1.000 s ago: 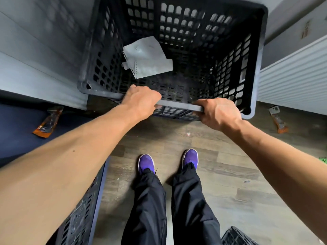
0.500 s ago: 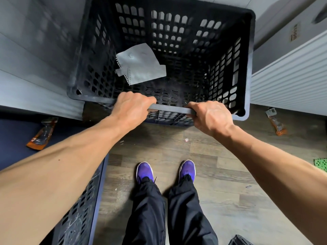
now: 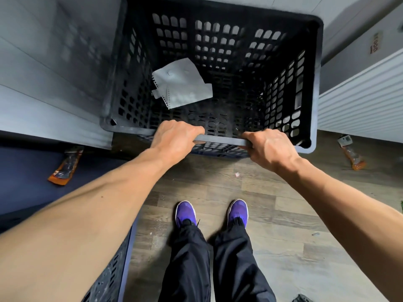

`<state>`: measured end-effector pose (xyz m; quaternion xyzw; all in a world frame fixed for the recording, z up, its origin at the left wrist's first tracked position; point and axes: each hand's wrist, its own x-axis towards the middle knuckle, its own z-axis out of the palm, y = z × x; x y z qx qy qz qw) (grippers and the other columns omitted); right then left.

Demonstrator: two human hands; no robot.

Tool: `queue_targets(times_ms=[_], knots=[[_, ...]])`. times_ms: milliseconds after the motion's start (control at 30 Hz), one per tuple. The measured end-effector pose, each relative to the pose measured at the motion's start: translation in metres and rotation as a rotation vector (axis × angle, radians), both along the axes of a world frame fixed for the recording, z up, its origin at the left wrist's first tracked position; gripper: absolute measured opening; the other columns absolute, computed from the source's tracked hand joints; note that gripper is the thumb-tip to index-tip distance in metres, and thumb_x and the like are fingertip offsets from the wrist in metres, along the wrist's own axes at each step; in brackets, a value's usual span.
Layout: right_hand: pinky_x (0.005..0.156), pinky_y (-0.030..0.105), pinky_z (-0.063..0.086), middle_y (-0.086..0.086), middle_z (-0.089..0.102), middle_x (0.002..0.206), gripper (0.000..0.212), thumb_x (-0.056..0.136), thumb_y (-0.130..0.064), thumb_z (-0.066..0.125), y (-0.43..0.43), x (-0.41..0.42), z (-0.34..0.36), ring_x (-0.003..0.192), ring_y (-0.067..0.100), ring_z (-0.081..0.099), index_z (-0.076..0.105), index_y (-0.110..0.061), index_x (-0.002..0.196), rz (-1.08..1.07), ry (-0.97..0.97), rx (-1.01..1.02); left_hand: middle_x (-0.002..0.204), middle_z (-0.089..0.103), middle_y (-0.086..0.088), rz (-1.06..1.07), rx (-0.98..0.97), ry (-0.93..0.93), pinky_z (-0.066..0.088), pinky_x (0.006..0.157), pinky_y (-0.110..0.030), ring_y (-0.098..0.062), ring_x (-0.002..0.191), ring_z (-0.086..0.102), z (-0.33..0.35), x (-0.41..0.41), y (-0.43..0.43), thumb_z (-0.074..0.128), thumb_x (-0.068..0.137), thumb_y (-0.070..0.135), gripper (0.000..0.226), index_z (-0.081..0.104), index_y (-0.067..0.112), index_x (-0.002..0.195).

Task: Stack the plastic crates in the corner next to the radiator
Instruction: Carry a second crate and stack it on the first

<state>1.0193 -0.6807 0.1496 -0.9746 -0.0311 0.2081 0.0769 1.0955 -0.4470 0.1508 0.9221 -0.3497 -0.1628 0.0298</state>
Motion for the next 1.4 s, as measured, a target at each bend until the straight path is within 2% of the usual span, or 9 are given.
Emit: queue_targets(times_ms=[200,267,367,500,667,867,1000,1133,1400], knots=[[0.069,0.036,0.044,0.007,0.073,0.096,0.028,0.096,-0.034,0.050,0.006,-0.004,-0.001,0.089,0.035,0.066,0.062,-0.033,0.121,-0.006,0.001,-0.003,0.074,0.069,0.002,-0.024,-0.026,0.001,0.050,0.063,-0.036,-0.028,0.066,0.063,-0.007,-0.001,0.004,0.062,0.089,0.018,0.021,0.064,0.032,0.104],[0.067,0.034,0.038,0.005,0.073,0.097,0.028,0.097,-0.034,0.049,0.005,-0.004,0.000,0.089,0.034,0.065,0.062,-0.033,0.122,-0.002,0.011,-0.016,0.072,0.068,0.001,-0.020,-0.024,0.005,0.050,0.063,-0.036,-0.028,0.065,0.062,-0.005,0.000,0.004,0.062,0.089,0.019,0.019,0.065,0.031,0.103],[0.064,0.031,0.038,0.000,0.072,0.092,0.024,0.095,-0.037,0.050,0.003,0.001,0.001,0.081,0.030,0.064,0.062,-0.037,0.116,-0.016,0.055,-0.030,0.076,0.068,0.001,0.003,0.002,0.047,0.050,0.066,-0.035,-0.028,0.070,0.063,-0.003,0.002,0.001,0.061,0.090,0.023,0.017,0.064,0.032,0.104],[0.065,0.029,0.040,-0.005,0.063,0.079,0.022,0.096,-0.042,0.051,0.005,0.010,0.007,0.068,0.023,0.051,0.063,-0.041,0.114,-0.073,0.161,-0.026,0.073,0.067,0.007,0.059,0.040,0.163,0.050,0.070,-0.033,-0.021,0.070,0.060,0.001,0.012,-0.001,0.061,0.091,0.031,0.014,0.068,0.037,0.102],[0.066,0.032,0.040,-0.001,0.073,0.090,0.027,0.094,-0.041,0.053,0.006,-0.005,0.004,0.083,0.028,0.068,0.063,-0.043,0.118,-0.076,0.048,-0.033,0.081,0.072,0.008,0.065,0.032,0.123,0.052,0.077,-0.033,-0.020,0.078,0.066,-0.001,0.005,0.002,0.062,0.089,0.038,0.019,0.067,0.043,0.107],[0.064,0.029,0.039,-0.007,0.071,0.083,0.026,0.091,-0.052,0.046,0.005,0.009,0.001,0.075,0.023,0.065,0.064,-0.044,0.108,-0.132,0.125,-0.037,0.078,0.070,0.009,0.106,0.040,0.187,0.054,0.076,-0.033,-0.018,0.077,0.065,-0.002,0.016,-0.002,0.061,0.087,0.053,0.020,0.067,0.043,0.103],[0.063,0.029,0.039,-0.005,0.070,0.079,0.028,0.090,-0.050,0.043,0.007,0.008,-0.003,0.074,0.024,0.065,0.065,-0.044,0.105,-0.189,0.141,-0.056,0.076,0.069,0.009,0.141,0.031,0.184,0.054,0.073,-0.033,-0.019,0.075,0.065,-0.007,0.015,-0.001,0.059,0.085,0.059,0.024,0.066,0.043,0.102],[0.060,0.027,0.039,-0.006,0.063,0.066,0.028,0.090,-0.048,0.044,0.006,0.005,-0.006,0.062,0.021,0.058,0.068,-0.040,0.102,-0.203,0.126,-0.067,0.076,0.070,0.009,0.121,0.052,0.171,0.053,0.073,-0.031,-0.019,0.075,0.065,-0.008,0.015,0.000,0.059,0.086,0.057,0.022,0.066,0.044,0.102],[0.062,0.028,0.042,-0.005,0.071,0.079,0.031,0.087,-0.045,0.041,0.002,0.011,-0.011,0.071,0.023,0.065,0.065,-0.038,0.105,-0.179,0.161,-0.091,0.090,0.072,0.011,0.085,0.044,0.150,0.048,0.074,-0.030,-0.017,0.084,0.067,-0.009,0.018,-0.004,0.058,0.086,0.057,0.027,0.062,0.041,0.108]])
